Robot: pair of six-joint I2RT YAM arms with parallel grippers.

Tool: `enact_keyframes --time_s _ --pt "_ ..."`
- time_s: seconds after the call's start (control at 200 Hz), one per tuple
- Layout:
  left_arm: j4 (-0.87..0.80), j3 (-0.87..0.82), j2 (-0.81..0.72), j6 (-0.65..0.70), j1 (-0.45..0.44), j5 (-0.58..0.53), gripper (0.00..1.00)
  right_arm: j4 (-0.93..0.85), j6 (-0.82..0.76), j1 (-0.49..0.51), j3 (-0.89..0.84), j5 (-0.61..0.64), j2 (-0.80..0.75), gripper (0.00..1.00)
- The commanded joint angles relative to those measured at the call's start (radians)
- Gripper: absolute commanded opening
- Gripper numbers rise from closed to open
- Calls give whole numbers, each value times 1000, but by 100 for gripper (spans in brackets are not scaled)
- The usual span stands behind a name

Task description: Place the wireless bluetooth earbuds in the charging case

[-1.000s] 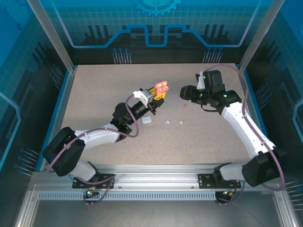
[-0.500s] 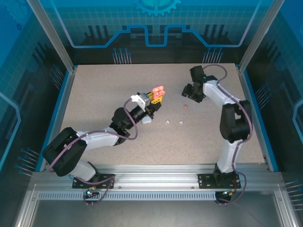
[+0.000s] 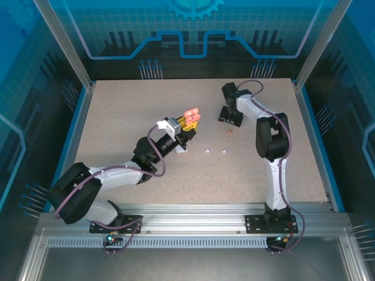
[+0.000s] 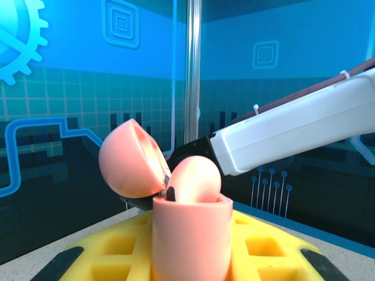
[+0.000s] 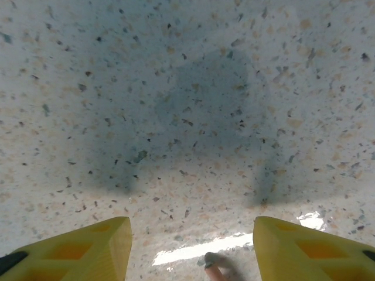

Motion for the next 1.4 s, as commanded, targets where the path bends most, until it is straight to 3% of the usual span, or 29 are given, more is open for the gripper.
enact_keyframes --time_s 0.0,0.55,0.845,1.03,1.396 --pt "15 3 -26 -14 -2 -8 0 -32 -10 11 1 -2 8 58" --pt "-18 29 -20 -1 -1 -6 0 104 31 55 -236 -96 -130 59" --pt "-19 49 1 -4 -2 -3 0 245 -39 82 -241 -384 -195 57" --pt "-19 55 4 -3 -2 -4 0 218 -70 58 -220 -321 -228 57" --pt "-27 58 -8 -1 -2 -4 0 64 -122 74 -86 -138 -95 51"
